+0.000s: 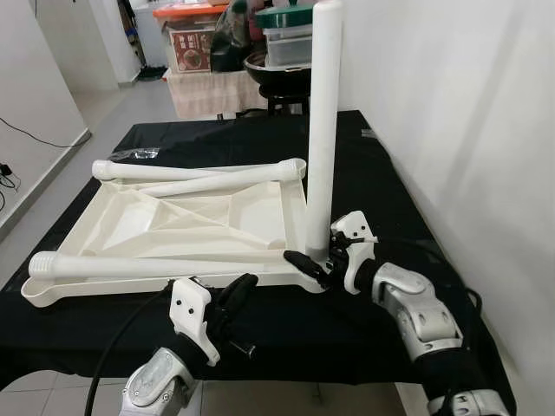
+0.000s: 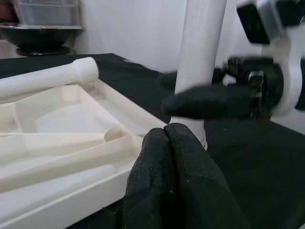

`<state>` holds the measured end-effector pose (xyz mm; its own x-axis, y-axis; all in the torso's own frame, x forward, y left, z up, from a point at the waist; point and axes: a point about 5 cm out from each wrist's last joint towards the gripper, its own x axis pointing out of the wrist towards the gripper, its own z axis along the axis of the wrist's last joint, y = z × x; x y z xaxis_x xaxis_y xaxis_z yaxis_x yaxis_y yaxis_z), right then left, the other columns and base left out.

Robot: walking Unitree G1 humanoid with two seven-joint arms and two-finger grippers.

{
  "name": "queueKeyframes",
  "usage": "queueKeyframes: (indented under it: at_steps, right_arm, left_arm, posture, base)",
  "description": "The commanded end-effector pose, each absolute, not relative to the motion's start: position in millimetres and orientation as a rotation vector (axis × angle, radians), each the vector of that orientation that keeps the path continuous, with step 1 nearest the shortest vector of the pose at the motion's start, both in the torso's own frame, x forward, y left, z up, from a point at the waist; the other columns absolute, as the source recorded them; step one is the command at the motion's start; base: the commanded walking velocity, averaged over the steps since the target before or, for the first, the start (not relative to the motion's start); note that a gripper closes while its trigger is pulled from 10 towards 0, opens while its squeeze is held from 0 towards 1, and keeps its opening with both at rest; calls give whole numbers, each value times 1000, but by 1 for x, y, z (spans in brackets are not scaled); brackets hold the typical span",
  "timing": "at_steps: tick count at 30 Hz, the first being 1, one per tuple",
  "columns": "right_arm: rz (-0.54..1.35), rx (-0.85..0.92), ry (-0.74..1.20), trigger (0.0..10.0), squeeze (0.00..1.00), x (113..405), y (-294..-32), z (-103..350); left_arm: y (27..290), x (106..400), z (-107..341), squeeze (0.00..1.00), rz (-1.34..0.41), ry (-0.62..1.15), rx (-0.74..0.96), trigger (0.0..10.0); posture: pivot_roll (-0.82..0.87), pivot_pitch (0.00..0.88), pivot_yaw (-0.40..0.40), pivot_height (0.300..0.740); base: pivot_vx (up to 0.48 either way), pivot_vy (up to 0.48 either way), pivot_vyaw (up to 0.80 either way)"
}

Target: Building children table

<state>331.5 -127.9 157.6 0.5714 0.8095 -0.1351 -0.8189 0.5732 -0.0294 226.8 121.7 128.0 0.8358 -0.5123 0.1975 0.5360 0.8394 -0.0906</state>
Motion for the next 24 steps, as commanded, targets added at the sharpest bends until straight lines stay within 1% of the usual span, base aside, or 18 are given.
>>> queueKeyframes:
  at_steps: [1,3,10,11,12,13,14,18,24]
  right_arm:
    - [1105,-81,73,10000,0,330,-114,168]
    - [1205,-86,74,10000,0,333,-116,173]
    - [1331,-87,113,10000,0,341,-120,174]
    - [1337,-90,121,8980,0,344,-121,175]
    - [1337,-90,121,8980,0,344,-121,175]
    - [1337,-81,124,3529,0,346,-122,176]
    - [1348,-69,123,0,0,346,-124,177]
    - [1387,-55,120,0,0,343,-129,177]
    - [1340,-73,110,0,0,335,-141,172]
  left_arm:
    - [123,227,125,0,-562,-147,-154,10000]
    - [122,228,125,0,-569,-143,-163,10000]
    - [122,228,125,0,-584,-137,-195,10000]
    - [123,228,125,0,-585,-135,-197,10000]
    - [123,228,125,0,-585,-135,-197,10000]
    - [123,228,125,0,-586,-134,-199,10000]
    - [123,228,125,0,-589,-132,-204,10000]
    - [123,228,126,0,-596,-129,-210,10000]
    - [124,229,126,0,-598,-128,-213,10000]
  posture:
    - [-41,0,25,740]
    - [-31,0,23,740]
    - [-20,0,14,740]
    - [-17,0,17,740]
    - [-17,0,17,740]
    - [-16,0,17,740]
    - [-16,0,17,740]
    - [-19,0,22,740]
    - [-28,0,28,740]
  base:
    - [0,0,0]
    - [0,0,0]
    - [0,0,0]
    - [0,0,0]
    - [0,0,0]
    - [0,0,0]
    - [0,0,0]
    - [0,0,0]
    - [0,0,0]
